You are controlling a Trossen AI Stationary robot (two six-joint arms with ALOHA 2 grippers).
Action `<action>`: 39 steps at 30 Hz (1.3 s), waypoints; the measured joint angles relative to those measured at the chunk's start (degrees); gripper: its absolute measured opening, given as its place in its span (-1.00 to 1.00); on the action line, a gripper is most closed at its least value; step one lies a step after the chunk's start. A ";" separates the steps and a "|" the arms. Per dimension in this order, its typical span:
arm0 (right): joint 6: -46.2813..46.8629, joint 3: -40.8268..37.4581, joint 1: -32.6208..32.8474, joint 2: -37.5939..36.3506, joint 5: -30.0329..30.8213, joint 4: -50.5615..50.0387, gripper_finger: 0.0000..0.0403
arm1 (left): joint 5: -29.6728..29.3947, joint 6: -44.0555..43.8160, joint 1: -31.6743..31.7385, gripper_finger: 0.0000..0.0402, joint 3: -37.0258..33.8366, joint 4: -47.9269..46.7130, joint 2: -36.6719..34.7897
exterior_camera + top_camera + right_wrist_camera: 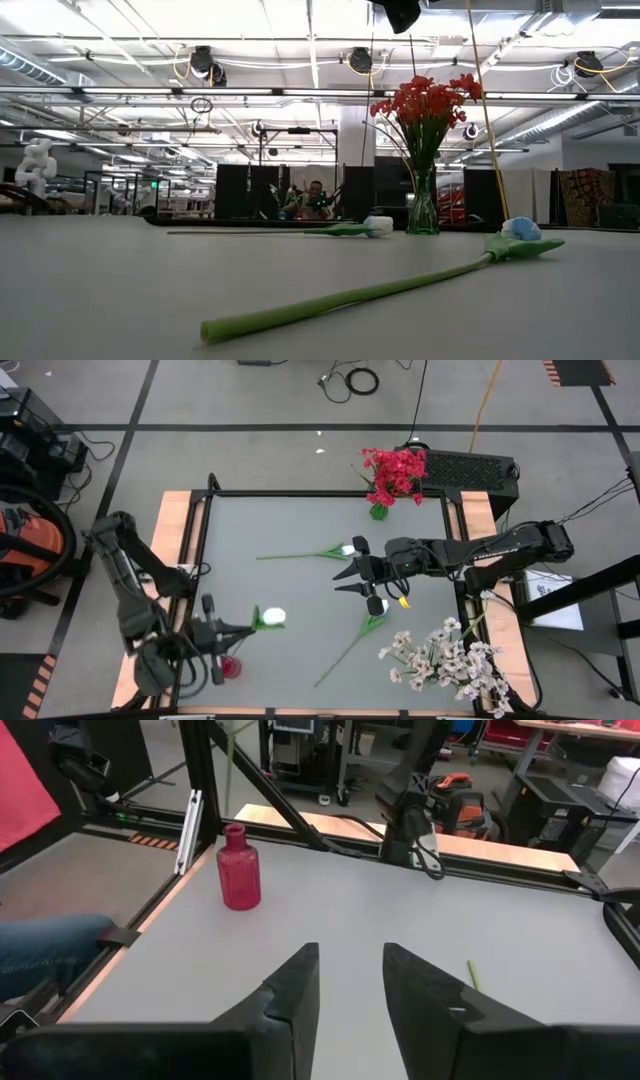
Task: Sort flowers into vase by color
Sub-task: Put the bottom left white tulip flower into the red vase
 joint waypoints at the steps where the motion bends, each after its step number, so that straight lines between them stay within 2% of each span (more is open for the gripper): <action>1: 0.01 0.00 0.00 0.00 0.00 0.01 -0.48 | -0.84 -0.63 -0.75 -0.99 0.00 0.12 1.04; 11: 0.04 0.00 0.00 0.00 0.02 0.43 -0.48 | -16.39 -8.27 -11.34 -0.99 0.00 -2.56 4.37; 17: 0.05 0.00 0.00 0.00 0.02 0.46 -0.48 | -20.64 -23.45 -13.83 -0.99 0.00 -16.81 6.54; 22: 0.72 0.00 0.00 0.00 0.02 0.50 -0.48 | -20.68 -34.03 -13.90 -0.99 0.00 -24.79 8.69; 32: 0.72 0.00 0.01 0.00 0.02 0.56 -0.48 | -20.78 -33.68 -14.57 -0.99 0.00 -25.29 8.17; 39: 0.72 0.00 0.00 0.00 0.02 0.57 -0.48 | -20.79 -28.34 -14.64 -0.99 0.01 -25.32 6.60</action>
